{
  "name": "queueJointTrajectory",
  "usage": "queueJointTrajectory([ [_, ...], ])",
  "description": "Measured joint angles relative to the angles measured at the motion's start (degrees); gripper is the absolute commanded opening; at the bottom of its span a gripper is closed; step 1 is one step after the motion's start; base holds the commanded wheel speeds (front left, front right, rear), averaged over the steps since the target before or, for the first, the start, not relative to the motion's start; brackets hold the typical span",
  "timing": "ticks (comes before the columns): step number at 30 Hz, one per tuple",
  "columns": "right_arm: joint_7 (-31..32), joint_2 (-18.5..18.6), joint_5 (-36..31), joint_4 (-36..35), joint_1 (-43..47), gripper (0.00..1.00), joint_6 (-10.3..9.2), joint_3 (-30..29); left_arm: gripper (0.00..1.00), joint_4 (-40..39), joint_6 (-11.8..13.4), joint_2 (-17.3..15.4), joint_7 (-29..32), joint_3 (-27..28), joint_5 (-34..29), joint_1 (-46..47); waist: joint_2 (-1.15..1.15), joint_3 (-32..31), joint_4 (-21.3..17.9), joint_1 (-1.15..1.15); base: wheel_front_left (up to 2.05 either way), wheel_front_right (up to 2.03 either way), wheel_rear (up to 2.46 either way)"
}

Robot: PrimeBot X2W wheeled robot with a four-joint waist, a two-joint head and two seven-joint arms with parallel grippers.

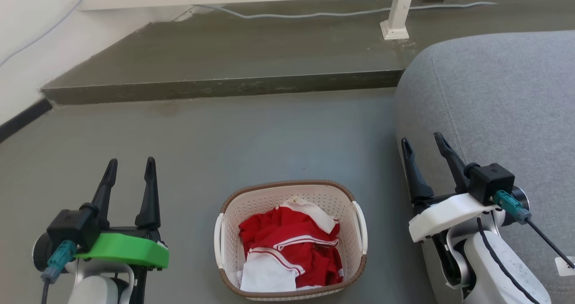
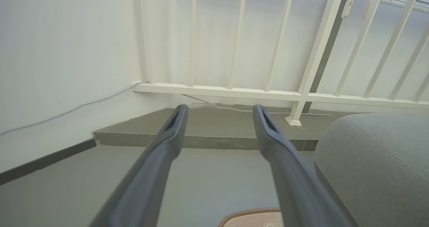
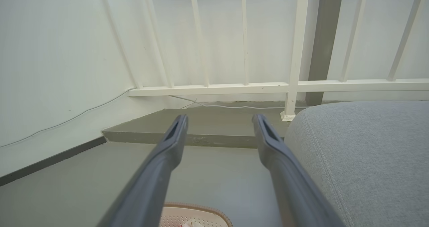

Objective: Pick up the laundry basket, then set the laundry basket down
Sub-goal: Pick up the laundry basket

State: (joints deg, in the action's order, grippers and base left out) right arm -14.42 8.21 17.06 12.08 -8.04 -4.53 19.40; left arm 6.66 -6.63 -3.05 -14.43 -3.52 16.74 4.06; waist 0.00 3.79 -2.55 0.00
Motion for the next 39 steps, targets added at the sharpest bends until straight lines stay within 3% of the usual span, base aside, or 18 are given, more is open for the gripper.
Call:
queueJointTrajectory([
  [11,0.0,-1.19,-0.08,-0.9,-0.71,1.0,0.03,-0.74,1.0,-0.66,-0.26,0.15,0.0,0.88,0.74,1.27,0.0,4.98,-1.2,0.0,0.0,0.0,0.0],
  [23,-0.01,-2.78,-0.08,-0.4,-3.69,1.0,-0.13,-2.56,1.0,1.57,-0.48,-0.56,0.0,0.71,2.83,6.49,0.0,14.59,-2.19,0.0,0.0,0.0,0.0],
  [39,-0.01,-3.96,0.64,9.79,-10.63,1.0,-0.09,-2.57,1.0,11.44,-0.51,-4.07,0.38,-6.45,5.55,16.42,0.0,26.65,-2.18,0.01,0.0,0.0,0.0],
])
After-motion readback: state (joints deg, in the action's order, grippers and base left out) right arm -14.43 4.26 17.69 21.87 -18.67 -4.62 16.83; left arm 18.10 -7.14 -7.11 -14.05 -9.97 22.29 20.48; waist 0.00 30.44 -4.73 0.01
